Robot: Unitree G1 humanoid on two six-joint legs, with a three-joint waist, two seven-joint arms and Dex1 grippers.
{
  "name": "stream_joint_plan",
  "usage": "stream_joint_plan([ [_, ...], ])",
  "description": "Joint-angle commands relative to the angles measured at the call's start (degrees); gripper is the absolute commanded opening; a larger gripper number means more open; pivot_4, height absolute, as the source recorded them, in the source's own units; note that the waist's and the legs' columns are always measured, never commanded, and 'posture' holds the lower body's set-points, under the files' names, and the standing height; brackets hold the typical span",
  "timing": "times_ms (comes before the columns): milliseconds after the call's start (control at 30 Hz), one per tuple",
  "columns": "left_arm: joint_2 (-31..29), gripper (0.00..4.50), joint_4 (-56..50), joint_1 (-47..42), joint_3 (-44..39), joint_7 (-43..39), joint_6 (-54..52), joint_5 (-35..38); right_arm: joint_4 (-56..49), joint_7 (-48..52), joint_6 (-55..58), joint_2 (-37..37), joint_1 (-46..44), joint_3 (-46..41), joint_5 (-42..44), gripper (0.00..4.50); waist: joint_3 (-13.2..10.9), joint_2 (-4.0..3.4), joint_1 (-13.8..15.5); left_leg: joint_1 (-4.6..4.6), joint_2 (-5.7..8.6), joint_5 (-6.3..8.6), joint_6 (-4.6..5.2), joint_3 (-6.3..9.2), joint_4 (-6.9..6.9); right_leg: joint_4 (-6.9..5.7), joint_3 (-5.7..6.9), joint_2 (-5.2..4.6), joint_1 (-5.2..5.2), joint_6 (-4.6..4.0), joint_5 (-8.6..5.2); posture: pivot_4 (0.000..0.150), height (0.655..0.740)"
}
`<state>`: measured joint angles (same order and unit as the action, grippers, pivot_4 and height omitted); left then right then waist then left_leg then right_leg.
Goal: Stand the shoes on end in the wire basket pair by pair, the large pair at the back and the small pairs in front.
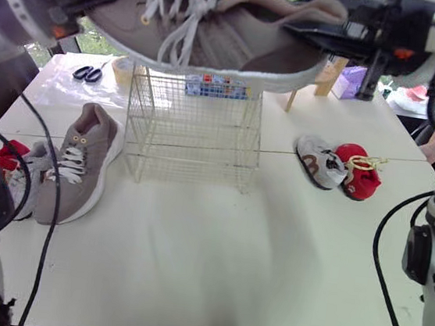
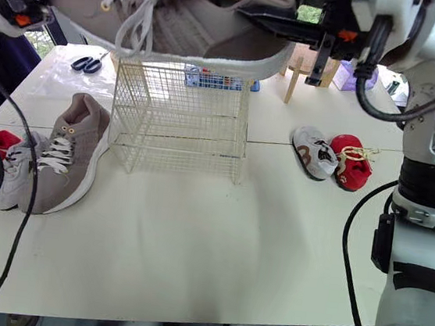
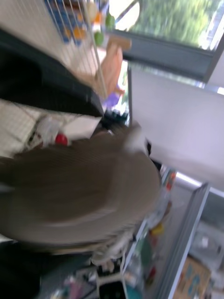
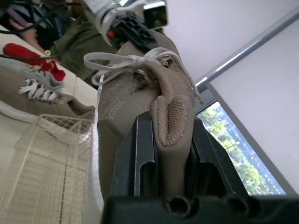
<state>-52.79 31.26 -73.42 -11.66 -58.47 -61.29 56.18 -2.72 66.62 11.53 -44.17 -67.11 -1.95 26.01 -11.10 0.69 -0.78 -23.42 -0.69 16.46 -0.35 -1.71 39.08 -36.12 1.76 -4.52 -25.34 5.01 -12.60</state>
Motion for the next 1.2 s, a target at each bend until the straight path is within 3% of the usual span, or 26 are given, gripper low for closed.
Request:
stream_joint_plan([
  [33,0.12,1.18,-1.18,-2.07,-2.04,-2.30,-1.59,-0.11,-2.52,-1.34,0.15,-0.30,-0.55,-1.94,0.60,0.20,-0.01,0.01,-0.16,0.00,-0.01,0.00,0.00,0.01,0.00,-0.01,0.00,0.01,-0.01,0.00,0.00,0.150,0.7400],
  [100,0.50,0.54,-1.63,-1.77,-3.46,-1.61,-2.42,-0.02,-3.01,-1.97,0.90,-0.11,-0.13,-2.09,0.64,0.20,-0.01,0.01,-0.16,0.00,-0.02,0.00,0.00,0.02,0.00,-0.02,0.01,0.01,-0.02,0.00,0.00,0.150,0.7400],
  [233,0.58,0.51,-3.79,0.75,-7.91,3.20,-2.10,-0.17,-2.55,-6.85,6.55,1.05,1.28,-4.46,2.84,0.20,-0.01,0.02,-0.06,0.00,-0.03,0.00,0.00,0.05,0.01,-0.04,0.00,0.01,-0.02,0.00,0.00,0.150,0.7400],
  [267,0.74,0.51,-4.47,2.07,-10.42,5.41,-1.87,0.43,-1.32,-9.65,9.10,2.07,1.78,-6.76,4.89,1.21,-0.01,0.02,-0.11,0.01,-0.05,0.00,0.00,0.09,0.02,-0.06,-0.01,-0.02,-0.02,0.00,0.00,0.150,0.7400],
  [400,3.81,0.51,-8.14,6.46,-21.29,16.03,-1.09,4.51,1.49,-21.22,16.49,6.61,4.52,-16.22,13.07,3.12,0.00,0.03,0.06,0.04,-0.18,-0.01,-0.02,0.18,0.06,-0.12,-0.02,-0.06,-0.01,-0.01,0.02,0.150,0.7400],
  [467,9.70,0.51,-13.95,9.72,-29.68,27.08,0.28,10.44,2.10,-30.17,19.53,11.66,7.81,-23.12,19.89,4.23,0.02,0.08,0.29,0.05,-0.19,-0.02,-0.03,0.19,0.05,-0.10,-0.02,-0.14,0.02,-0.01,0.02,0.150,0.7400],
  [500,13.85,0.51,-19.40,12.44,-32.43,32.44,1.33,13.45,1.62,-34.86,20.68,15.07,9.79,-25.94,23.27,4.42,0.06,0.13,0.41,0.03,-0.18,-0.02,-0.04,0.22,0.07,-0.11,0.00,-0.17,0.04,-0.01,0.02,0.150,0.7400],
  [633,32.12,0.51,-39.54,19.57,-34.92,50.18,11.02,22.97,-5.11,-47.35,28.15,28.16,16.10,-24.42,34.52,4.42,0.12,0.23,0.44,0.05,-0.17,-0.05,-0.12,0.28,0.10,-0.02,-0.06,-0.56,0.17,0.15,0.17,0.150,0.7400],
  [733,38.01,0.51,-43.10,21.43,-32.26,54.10,16.16,24.25,-8.18,-51.32,29.49,35.17,16.37,-20.94,38.93,4.42,0.06,0.16,0.10,-0.12,-0.12,-0.15,-0.29,0.16,0.08,-0.08,-0.11,-0.53,-0.13,0.14,0.34,0.150,0.7400],
  [900,41.01,0.51,-42.35,23.05,-26.69,53.64,20.12,24.11,-7.51,-52.74,28.38,40.40,13.95,-15.85,39.48,4.42,0.07,0.16,0.06,0.04,-0.03,-0.16,-0.28,0.15,0.05,-0.08,-0.07,-0.08,-0.03,0.11,0.33,0.150,0.7400],
  [1200,42.52,0.51,-45.62,28.53,-18.43,54.30,22.23,25.76,-5.43,-50.28,26.38,40.65,12.07,-13.23,38.98,4.42,0.08,0.18,0.12,0.02,0.07,-0.18,-0.17,0.26,0.08,0.01,-0.06,-0.08,0.15,0.11,0.33,0.150,0.7400],
])
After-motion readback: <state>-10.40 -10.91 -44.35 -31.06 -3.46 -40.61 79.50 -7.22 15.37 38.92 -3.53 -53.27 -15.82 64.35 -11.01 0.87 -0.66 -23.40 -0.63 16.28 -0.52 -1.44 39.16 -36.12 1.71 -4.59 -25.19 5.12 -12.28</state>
